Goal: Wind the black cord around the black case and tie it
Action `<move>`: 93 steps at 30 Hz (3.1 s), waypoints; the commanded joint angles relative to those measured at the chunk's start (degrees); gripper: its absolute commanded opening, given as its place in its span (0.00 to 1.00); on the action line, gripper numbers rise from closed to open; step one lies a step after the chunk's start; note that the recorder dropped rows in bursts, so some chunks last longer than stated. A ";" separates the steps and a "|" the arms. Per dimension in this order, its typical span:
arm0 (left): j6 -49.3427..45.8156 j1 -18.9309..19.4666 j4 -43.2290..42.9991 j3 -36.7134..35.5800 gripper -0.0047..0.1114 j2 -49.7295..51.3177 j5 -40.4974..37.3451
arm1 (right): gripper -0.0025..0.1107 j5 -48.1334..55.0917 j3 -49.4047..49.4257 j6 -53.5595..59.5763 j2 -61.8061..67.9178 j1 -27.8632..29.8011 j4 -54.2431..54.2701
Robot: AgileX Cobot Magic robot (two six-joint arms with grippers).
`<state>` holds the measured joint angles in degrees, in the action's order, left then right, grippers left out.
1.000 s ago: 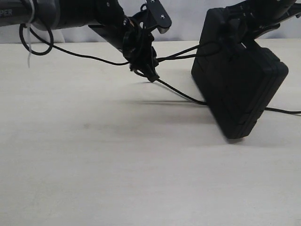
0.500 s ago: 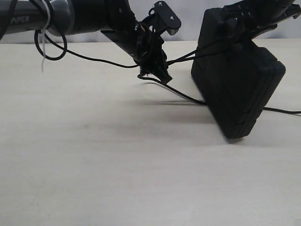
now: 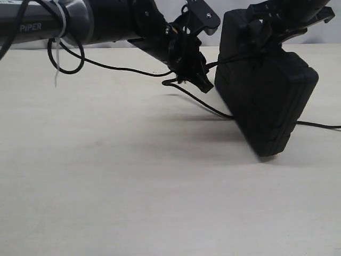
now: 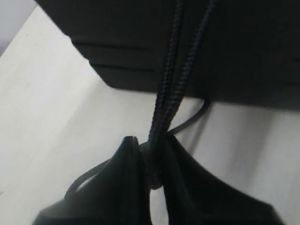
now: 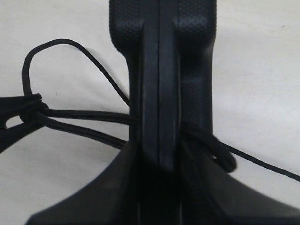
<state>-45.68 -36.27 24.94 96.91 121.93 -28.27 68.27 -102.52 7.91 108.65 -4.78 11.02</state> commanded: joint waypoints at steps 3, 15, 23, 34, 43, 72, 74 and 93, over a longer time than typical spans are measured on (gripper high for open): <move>-1.05 -4.40 1.13 0.53 0.04 0.13 13.77 | 0.06 1.69 0.28 0.26 0.64 -0.03 2.06; -1.28 -8.50 0.65 0.53 0.04 4.38 30.54 | 0.06 1.69 0.28 0.40 0.64 -0.03 2.17; -1.28 -11.95 -5.71 0.53 0.04 4.38 33.99 | 0.06 -0.65 3.37 1.09 0.64 -0.03 2.17; -1.17 -12.44 -9.39 0.53 0.26 4.38 33.99 | 0.06 -1.38 4.20 1.51 0.27 -0.03 2.17; -6.33 -11.78 -9.61 0.53 0.55 3.87 27.40 | 0.06 -1.01 4.20 1.51 0.26 -0.03 2.17; -6.61 -7.74 -8.64 0.53 0.04 1.36 18.03 | 0.06 -0.77 4.22 1.51 0.26 -0.03 3.09; -6.61 -8.09 -8.22 0.53 0.04 1.36 18.01 | 0.06 -0.77 4.22 1.51 0.26 -0.03 3.09; -6.75 -9.68 -6.22 0.53 0.04 3.82 22.38 | 0.06 -0.89 4.22 1.51 0.37 -0.03 3.34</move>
<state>-52.76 -44.89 18.34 97.46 125.16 -8.99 65.04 -99.36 9.44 107.67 -4.25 12.19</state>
